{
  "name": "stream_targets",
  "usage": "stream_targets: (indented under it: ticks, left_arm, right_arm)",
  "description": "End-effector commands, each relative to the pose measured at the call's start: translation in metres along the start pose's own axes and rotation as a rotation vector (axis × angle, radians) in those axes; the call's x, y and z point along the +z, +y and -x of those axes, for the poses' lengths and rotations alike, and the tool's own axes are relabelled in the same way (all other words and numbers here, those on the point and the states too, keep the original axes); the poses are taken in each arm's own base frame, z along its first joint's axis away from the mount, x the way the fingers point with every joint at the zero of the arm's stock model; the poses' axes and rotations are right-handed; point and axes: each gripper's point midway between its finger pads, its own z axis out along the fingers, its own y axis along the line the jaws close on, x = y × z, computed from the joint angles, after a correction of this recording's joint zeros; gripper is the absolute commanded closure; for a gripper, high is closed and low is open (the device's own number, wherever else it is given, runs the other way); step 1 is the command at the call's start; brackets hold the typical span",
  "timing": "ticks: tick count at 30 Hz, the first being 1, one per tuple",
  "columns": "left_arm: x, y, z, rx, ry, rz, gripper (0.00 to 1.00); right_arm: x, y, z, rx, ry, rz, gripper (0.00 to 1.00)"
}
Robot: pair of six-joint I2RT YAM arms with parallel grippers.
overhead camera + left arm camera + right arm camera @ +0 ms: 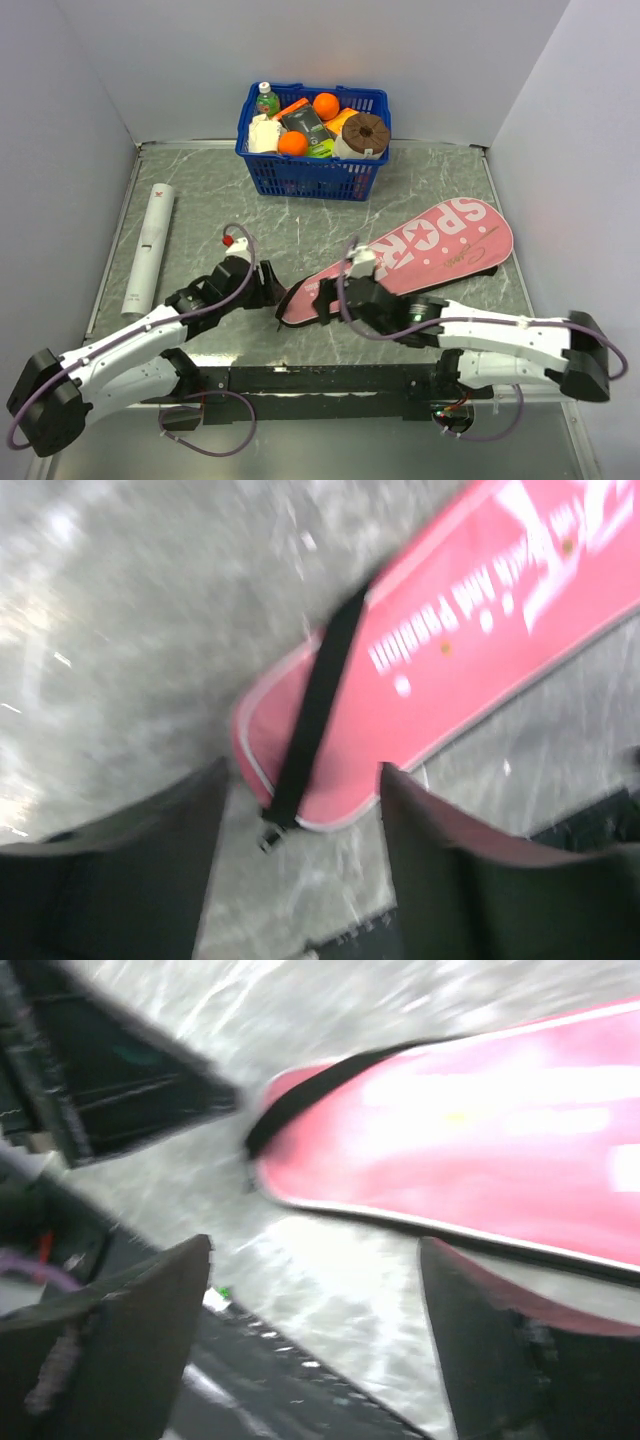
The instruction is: Pack up the badminton gear
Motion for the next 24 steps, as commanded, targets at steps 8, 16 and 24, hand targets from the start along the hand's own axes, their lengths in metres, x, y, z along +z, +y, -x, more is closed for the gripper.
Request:
stream_targets:
  ticks: [8, 16, 24]
  left_arm:
    - [-0.007, -0.035, 0.111, 0.104, -0.313, -0.031, 0.04]
    - [-0.01, -0.054, 0.15, 0.154, -0.368, -0.003, 0.04]
    - [-0.031, -0.059, 0.184, 0.188, -0.442, 0.061, 0.04]
  right_arm:
    - [-0.042, -0.116, 0.093, -0.01, -0.179, -0.215, 0.0]
    - [-0.042, -0.16, 0.128, 0.11, -0.175, -0.499, 0.0]
    - [-0.035, -0.152, 0.14, 0.068, -0.221, -0.437, 0.0]
